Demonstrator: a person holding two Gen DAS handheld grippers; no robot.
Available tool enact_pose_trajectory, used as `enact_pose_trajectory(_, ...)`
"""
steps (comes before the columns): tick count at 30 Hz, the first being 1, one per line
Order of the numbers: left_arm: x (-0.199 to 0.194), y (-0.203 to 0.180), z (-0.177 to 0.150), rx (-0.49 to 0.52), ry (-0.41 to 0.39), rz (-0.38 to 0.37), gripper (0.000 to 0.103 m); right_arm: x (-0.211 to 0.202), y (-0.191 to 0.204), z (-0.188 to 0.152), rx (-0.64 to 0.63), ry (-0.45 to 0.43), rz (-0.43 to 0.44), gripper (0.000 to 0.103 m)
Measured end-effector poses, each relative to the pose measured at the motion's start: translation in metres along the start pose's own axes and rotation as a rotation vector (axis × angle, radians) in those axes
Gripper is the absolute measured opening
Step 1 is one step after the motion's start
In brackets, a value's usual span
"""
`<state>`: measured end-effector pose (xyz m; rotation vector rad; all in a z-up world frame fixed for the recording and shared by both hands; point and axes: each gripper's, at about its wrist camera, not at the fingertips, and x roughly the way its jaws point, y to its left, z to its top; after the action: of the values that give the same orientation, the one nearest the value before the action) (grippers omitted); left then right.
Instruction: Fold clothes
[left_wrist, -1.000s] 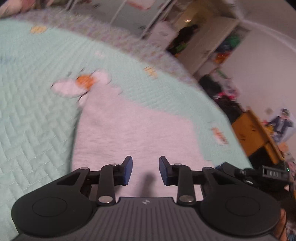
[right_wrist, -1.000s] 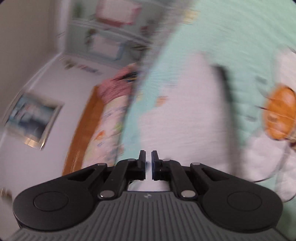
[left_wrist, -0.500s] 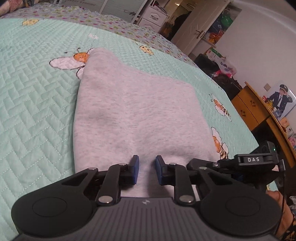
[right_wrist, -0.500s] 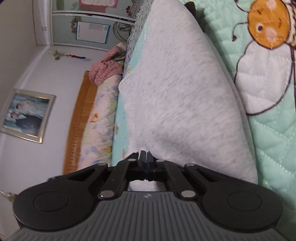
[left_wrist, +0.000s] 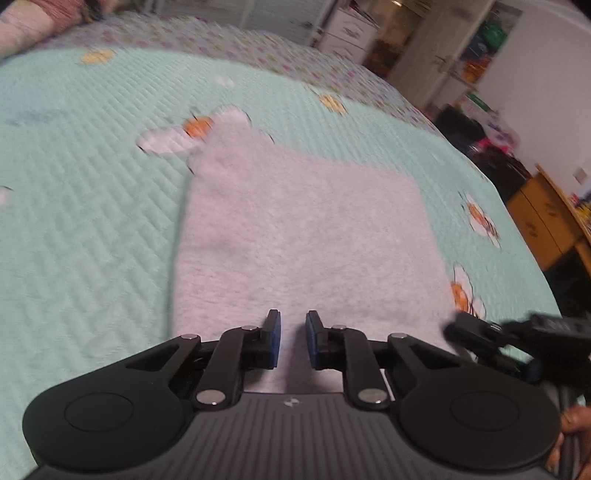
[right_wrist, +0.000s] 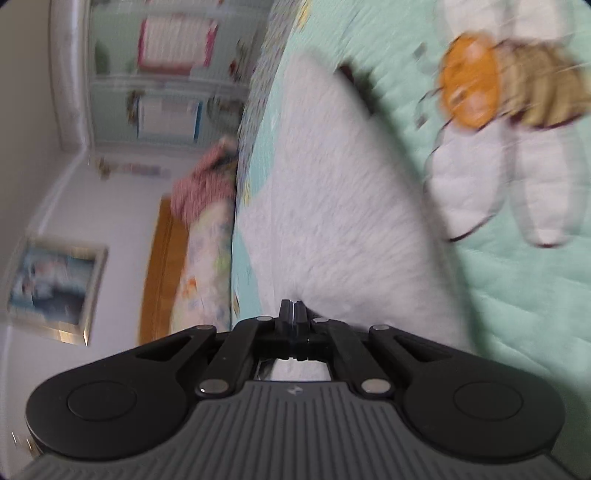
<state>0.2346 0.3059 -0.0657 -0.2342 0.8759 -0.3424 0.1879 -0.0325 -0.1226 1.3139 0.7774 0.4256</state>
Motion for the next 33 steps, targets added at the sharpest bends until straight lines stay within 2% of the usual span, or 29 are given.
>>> enact_pose_trajectory(3,-0.036,0.000,0.001,0.015,-0.094,-0.004,0.030,-0.044,0.019,0.002,-0.016,-0.063,0.005,0.020)
enact_pose_trajectory(5,-0.050,0.005,-0.003,0.016,-0.128,-0.002,0.033,-0.066,0.026,-0.005,-0.018,-0.072,0.048,0.024)
enact_pose_trajectory(9,-0.025,0.014,-0.020,0.048,-0.036,0.015,0.033,-0.070,0.035,-0.020,-0.054,-0.029,0.061,0.030)
enact_pose_trajectory(11,-0.006,0.024,-0.029,0.024,0.001,0.018,0.036,-0.054,0.024,-0.020,-0.042,-0.024,-0.014,0.031)
enact_pose_trajectory(13,-0.001,0.035,-0.029,-0.016,0.008,-0.009,0.036,-0.042,0.016,-0.019,-0.026,-0.022,-0.067,0.018)
enact_pose_trajectory(14,-0.001,0.036,-0.027,-0.010,0.012,-0.016,0.036,-0.043,0.018,-0.017,-0.021,-0.018,-0.063,0.005)
enact_pose_trajectory(17,0.001,0.039,-0.022,0.004,0.023,-0.024,0.035,-0.046,0.023,-0.010,-0.006,-0.007,-0.053,0.005)
enact_pose_trajectory(18,0.000,0.040,-0.021,0.000,0.023,-0.023,0.035,-0.048,0.025,-0.008,-0.001,-0.003,-0.049,0.008)
enact_pose_trajectory(22,-0.012,0.040,-0.023,-0.033,-0.011,-0.011,0.035,-0.055,0.046,0.008,-0.034,-0.003,-0.051,0.012)
enact_pose_trajectory(24,-0.023,0.041,-0.025,-0.058,-0.036,-0.021,0.037,-0.057,0.057,0.013,-0.044,-0.010,-0.054,0.024)
enact_pose_trajectory(27,-0.038,0.052,-0.026,-0.123,-0.050,-0.048,0.038,-0.065,0.068,0.016,-0.053,-0.019,-0.043,0.038)
enact_pose_trajectory(30,-0.047,0.067,-0.020,-0.194,-0.063,-0.043,0.040,-0.083,0.069,0.016,-0.074,-0.041,-0.048,0.043)
enact_pose_trajectory(32,-0.050,0.076,-0.017,-0.202,-0.069,-0.016,0.040,-0.090,0.060,0.020,-0.080,-0.059,-0.047,0.050)
enact_pose_trajectory(33,-0.050,0.080,-0.015,-0.202,-0.070,0.002,0.040,-0.077,0.060,0.024,-0.084,-0.069,-0.056,0.053)
